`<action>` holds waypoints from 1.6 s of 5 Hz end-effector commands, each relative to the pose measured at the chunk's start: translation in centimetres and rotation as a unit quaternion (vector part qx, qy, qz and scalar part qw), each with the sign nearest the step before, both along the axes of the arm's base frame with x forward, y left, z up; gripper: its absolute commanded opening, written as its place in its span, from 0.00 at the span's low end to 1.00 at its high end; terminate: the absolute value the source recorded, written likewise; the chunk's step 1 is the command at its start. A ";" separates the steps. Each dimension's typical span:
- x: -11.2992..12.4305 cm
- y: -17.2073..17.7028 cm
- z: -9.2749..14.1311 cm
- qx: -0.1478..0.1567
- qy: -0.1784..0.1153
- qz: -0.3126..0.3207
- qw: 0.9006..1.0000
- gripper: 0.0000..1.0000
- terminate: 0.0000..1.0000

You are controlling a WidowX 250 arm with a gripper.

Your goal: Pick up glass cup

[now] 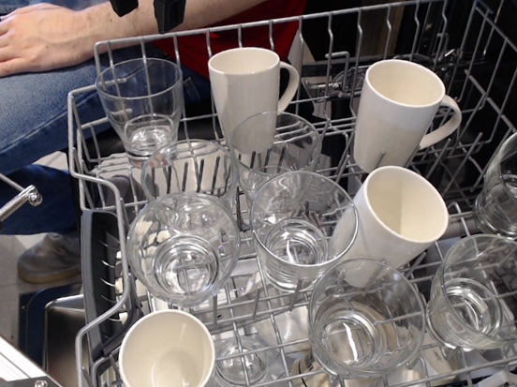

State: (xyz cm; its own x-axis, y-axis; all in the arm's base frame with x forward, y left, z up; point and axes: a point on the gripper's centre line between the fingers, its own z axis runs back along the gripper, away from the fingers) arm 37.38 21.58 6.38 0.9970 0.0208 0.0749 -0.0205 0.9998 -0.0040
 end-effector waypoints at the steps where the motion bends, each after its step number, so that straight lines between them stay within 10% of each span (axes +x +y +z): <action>1: 0.0 0.0 0.0 0.000 0.000 0.000 1.000 1.00 0.00; 8: 2.1 2.0 -10.2 0.036 -0.043 -0.025 0.998 1.00 0.00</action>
